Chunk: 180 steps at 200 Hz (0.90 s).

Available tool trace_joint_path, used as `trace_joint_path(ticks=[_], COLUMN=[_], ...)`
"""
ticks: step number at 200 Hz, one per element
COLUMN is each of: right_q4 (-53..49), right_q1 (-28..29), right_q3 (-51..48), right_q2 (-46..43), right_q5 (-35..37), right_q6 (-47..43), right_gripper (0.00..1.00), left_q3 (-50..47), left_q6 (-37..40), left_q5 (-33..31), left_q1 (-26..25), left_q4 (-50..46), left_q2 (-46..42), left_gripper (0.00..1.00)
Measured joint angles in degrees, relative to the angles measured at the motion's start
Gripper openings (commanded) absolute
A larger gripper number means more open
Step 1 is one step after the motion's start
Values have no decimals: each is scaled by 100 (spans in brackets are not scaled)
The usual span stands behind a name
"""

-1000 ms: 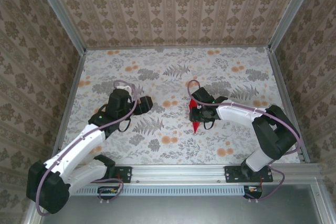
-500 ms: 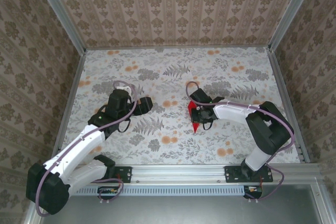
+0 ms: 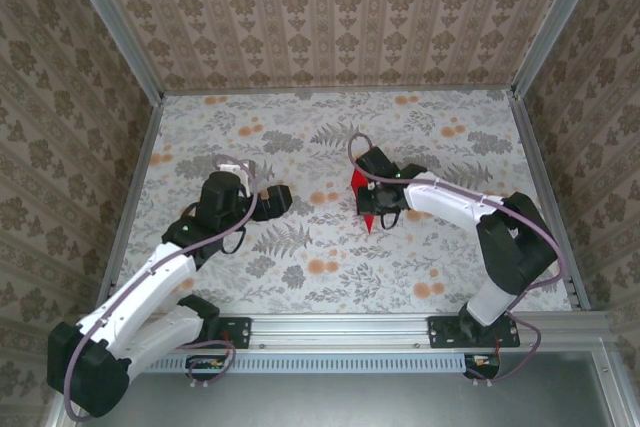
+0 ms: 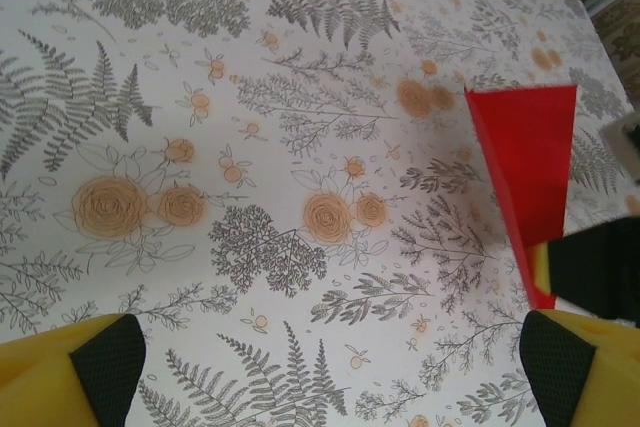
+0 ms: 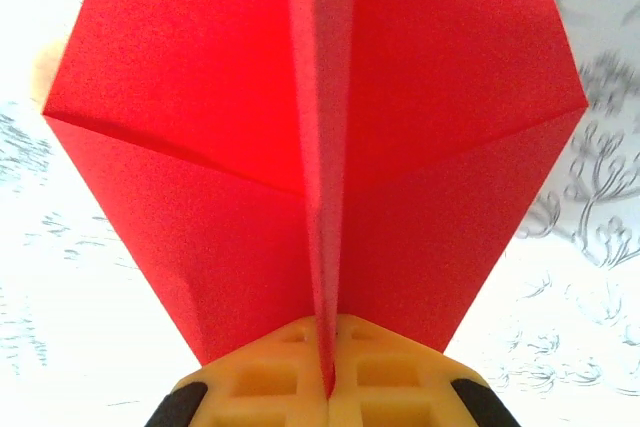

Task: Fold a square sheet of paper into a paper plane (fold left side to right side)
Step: Pick up the paper plane at the center of the table, then place the paper plane at the top-center of the table.

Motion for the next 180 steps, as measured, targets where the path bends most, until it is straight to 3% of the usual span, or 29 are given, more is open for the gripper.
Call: trace_joint_path(ticks=[32, 102, 180], right_q4=[-511, -1325, -1711], right_q1=[-308, -723, -872], right_q3=[1213, 3392, 4264], right_q2=[393, 2503, 3641], right_q5=[103, 243, 216], right_q6=[-240, -586, -710], right_gripper=[5, 6, 9], left_q3=[0, -31, -31], left_q6=[205, 476, 511], left_q5=[61, 146, 149], left_q1=[0, 31, 33], left_q4=[-55, -269, -393], left_q2=[-243, -424, -345], left_gripper=[100, 100, 100])
